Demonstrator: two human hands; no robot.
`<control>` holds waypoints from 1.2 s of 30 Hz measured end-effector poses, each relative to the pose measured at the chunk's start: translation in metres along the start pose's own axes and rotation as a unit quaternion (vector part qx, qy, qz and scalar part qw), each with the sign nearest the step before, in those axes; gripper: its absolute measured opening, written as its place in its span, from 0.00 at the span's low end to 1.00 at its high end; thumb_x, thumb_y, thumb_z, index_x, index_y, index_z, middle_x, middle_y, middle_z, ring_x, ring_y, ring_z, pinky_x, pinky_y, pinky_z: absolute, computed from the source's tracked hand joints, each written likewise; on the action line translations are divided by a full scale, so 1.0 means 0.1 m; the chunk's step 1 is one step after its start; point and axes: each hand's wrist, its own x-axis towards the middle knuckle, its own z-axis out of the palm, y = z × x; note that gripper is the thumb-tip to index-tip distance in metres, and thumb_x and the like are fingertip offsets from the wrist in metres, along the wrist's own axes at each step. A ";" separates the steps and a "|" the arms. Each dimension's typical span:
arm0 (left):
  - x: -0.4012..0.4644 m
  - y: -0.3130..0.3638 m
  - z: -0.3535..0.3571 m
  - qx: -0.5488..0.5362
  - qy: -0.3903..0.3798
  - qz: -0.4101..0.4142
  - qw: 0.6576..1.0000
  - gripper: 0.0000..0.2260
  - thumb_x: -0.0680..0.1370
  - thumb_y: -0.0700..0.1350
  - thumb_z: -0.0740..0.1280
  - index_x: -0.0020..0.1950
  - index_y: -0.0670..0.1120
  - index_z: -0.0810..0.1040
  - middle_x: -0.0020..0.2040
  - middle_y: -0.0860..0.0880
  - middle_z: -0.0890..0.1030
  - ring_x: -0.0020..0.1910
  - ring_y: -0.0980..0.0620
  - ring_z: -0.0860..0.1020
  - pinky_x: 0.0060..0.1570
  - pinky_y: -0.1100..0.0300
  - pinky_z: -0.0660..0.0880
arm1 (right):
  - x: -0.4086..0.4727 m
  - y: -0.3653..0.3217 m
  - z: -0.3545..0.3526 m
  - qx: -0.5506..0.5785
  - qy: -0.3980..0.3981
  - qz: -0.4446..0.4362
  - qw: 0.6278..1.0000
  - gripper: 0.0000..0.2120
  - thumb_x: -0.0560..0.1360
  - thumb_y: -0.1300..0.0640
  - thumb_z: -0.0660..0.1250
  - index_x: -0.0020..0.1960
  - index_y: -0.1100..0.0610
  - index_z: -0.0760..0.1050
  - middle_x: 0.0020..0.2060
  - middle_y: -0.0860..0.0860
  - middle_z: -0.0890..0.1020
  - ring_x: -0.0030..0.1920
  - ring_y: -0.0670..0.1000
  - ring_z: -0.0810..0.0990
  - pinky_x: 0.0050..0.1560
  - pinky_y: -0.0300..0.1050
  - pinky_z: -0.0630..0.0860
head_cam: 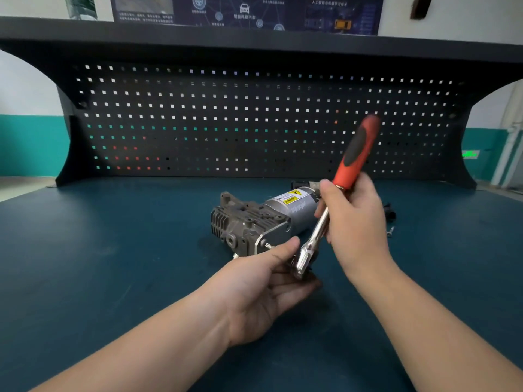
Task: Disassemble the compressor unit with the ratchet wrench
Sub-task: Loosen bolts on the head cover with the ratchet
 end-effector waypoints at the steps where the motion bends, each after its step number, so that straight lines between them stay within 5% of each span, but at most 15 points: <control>1: 0.00 0.00 0.00 0.001 -0.001 -0.001 1.000 0.13 0.67 0.40 0.73 0.46 0.33 0.80 0.41 0.38 0.82 0.42 0.40 0.82 0.36 0.52 0.82 | -0.05 -0.06 0.00 -0.009 -0.025 -0.107 0.994 0.06 0.75 0.51 0.64 0.42 0.48 0.67 0.30 0.50 0.75 0.29 0.48 0.72 0.32 0.44 0.69; 4: -0.01 0.00 -0.01 -0.006 -0.001 -0.013 1.000 0.11 0.72 0.38 0.70 0.49 0.32 0.79 0.46 0.36 0.82 0.42 0.42 0.82 0.34 0.54 0.81 | -0.22 -0.14 0.01 -0.049 -0.091 -0.306 0.946 0.08 0.77 0.54 0.62 0.45 0.46 0.63 0.33 0.49 0.72 0.29 0.41 0.71 0.31 0.31 0.67; 6: 0.00 0.01 -0.01 -0.014 -0.005 -0.019 1.000 0.09 0.75 0.37 0.68 0.49 0.32 0.78 0.47 0.35 0.81 0.43 0.42 0.82 0.34 0.53 0.81 | -0.21 -0.12 0.04 -0.056 -0.065 -0.286 0.955 0.09 0.77 0.54 0.62 0.44 0.46 0.62 0.32 0.47 0.72 0.29 0.39 0.71 0.31 0.28 0.66; 9: 0.01 0.02 -0.02 -0.016 -0.005 -0.020 1.000 0.07 0.75 0.37 0.67 0.45 0.32 0.79 0.44 0.36 0.82 0.45 0.39 0.81 0.37 0.50 0.81 | -0.04 0.02 0.04 -0.067 0.031 -0.029 0.997 0.05 0.75 0.53 0.62 0.42 0.50 0.67 0.30 0.50 0.75 0.28 0.47 0.73 0.32 0.41 0.70; 11: 0.02 0.02 0.00 -0.010 -0.005 -0.021 1.000 0.06 0.75 0.37 0.67 0.42 0.33 0.78 0.39 0.37 0.82 0.41 0.40 0.81 0.37 0.50 0.81 | 0.06 0.15 0.00 -0.036 0.029 0.214 0.976 0.03 0.76 0.59 0.60 0.45 0.57 0.70 0.30 0.55 0.76 0.21 0.49 0.71 0.24 0.40 0.66; 13: 0.03 0.01 0.00 -0.007 0.001 -0.019 1.000 0.05 0.75 0.37 0.67 0.42 0.34 0.78 0.38 0.38 0.82 0.39 0.41 0.81 0.36 0.50 0.81 | 0.08 0.21 -0.01 -0.001 0.015 0.334 0.943 0.05 0.76 0.62 0.60 0.42 0.61 0.71 0.27 0.56 0.74 0.15 0.46 0.67 0.17 0.34 0.60; 15: 0.03 0.01 -0.02 0.008 0.010 -0.013 1.000 0.06 0.74 0.38 0.69 0.44 0.34 0.79 0.39 0.38 0.83 0.40 0.42 0.81 0.35 0.52 0.82 | 0.08 0.22 0.00 -0.014 0.027 0.271 0.962 0.06 0.76 0.60 0.61 0.40 0.58 0.70 0.28 0.55 0.75 0.17 0.47 0.68 0.20 0.36 0.63; 18: 0.01 0.01 -0.03 0.038 0.010 -0.001 0.999 0.10 0.69 0.41 0.72 0.44 0.34 0.82 0.41 0.39 0.84 0.40 0.43 0.82 0.34 0.56 0.81 | 0.00 0.05 0.02 -0.040 0.036 -0.015 0.998 0.07 0.74 0.51 0.64 0.39 0.49 0.69 0.31 0.52 0.78 0.29 0.52 0.74 0.33 0.46 0.71; 21: -0.01 0.02 -0.02 0.030 0.006 -0.005 1.000 0.12 0.69 0.39 0.71 0.48 0.33 0.81 0.46 0.36 0.82 0.42 0.42 0.81 0.33 0.57 0.81 | -0.14 -0.12 0.01 -0.039 -0.037 -0.247 0.968 0.08 0.74 0.51 0.65 0.41 0.45 0.66 0.30 0.43 0.74 0.29 0.45 0.72 0.31 0.41 0.70; 23: 0.00 0.03 -0.01 0.024 0.010 -0.012 1.000 0.12 0.73 0.37 0.69 0.53 0.32 0.79 0.53 0.34 0.80 0.46 0.40 0.81 0.36 0.55 0.82 | -0.20 -0.14 0.02 -0.042 -0.062 -0.303 0.950 0.09 0.76 0.53 0.65 0.43 0.45 0.65 0.31 0.42 0.72 0.28 0.44 0.71 0.30 0.37 0.68; 26: 0.01 0.03 -0.01 0.013 0.007 -0.015 1.000 0.10 0.76 0.37 0.66 0.52 0.31 0.78 0.49 0.35 0.82 0.49 0.40 0.81 0.38 0.51 0.81 | -0.11 -0.08 0.04 -0.064 0.014 -0.177 0.982 0.08 0.75 0.54 0.64 0.40 0.48 0.66 0.29 0.45 0.75 0.27 0.42 0.71 0.30 0.35 0.68; 28: 0.01 0.04 0.00 0.018 0.002 -0.013 1.000 0.07 0.76 0.37 0.66 0.48 0.33 0.78 0.42 0.37 0.83 0.43 0.42 0.82 0.38 0.50 0.81 | 0.02 0.03 0.00 -0.077 0.042 0.071 0.994 0.04 0.74 0.55 0.63 0.41 0.54 0.70 0.29 0.51 0.77 0.24 0.47 0.73 0.28 0.43 0.70; 31: 0.02 0.05 -0.01 0.018 0.008 -0.012 1.000 0.07 0.76 0.36 0.65 0.50 0.32 0.76 0.41 0.37 0.82 0.39 0.41 0.81 0.36 0.50 0.81 | 0.10 0.16 -0.05 0.012 -0.028 0.384 0.923 0.05 0.77 0.59 0.61 0.42 0.57 0.69 0.30 0.55 0.75 0.14 0.46 0.68 0.17 0.34 0.62; 33: 0.03 0.04 -0.01 0.024 0.013 -0.013 1.000 0.08 0.76 0.36 0.66 0.51 0.32 0.76 0.42 0.37 0.82 0.39 0.40 0.82 0.36 0.51 0.82 | 0.11 0.19 -0.04 0.016 -0.016 0.373 0.928 0.05 0.77 0.60 0.61 0.42 0.57 0.69 0.29 0.55 0.75 0.14 0.45 0.67 0.17 0.32 0.60; 36: 0.02 0.03 -0.01 0.043 0.010 -0.003 0.999 0.08 0.73 0.38 0.69 0.45 0.33 0.80 0.41 0.38 0.83 0.37 0.42 0.83 0.35 0.54 0.82 | 0.06 0.07 -0.01 -0.013 0.032 0.091 0.995 0.07 0.76 0.56 0.65 0.39 0.53 0.70 0.29 0.52 0.76 0.22 0.48 0.71 0.25 0.42 0.67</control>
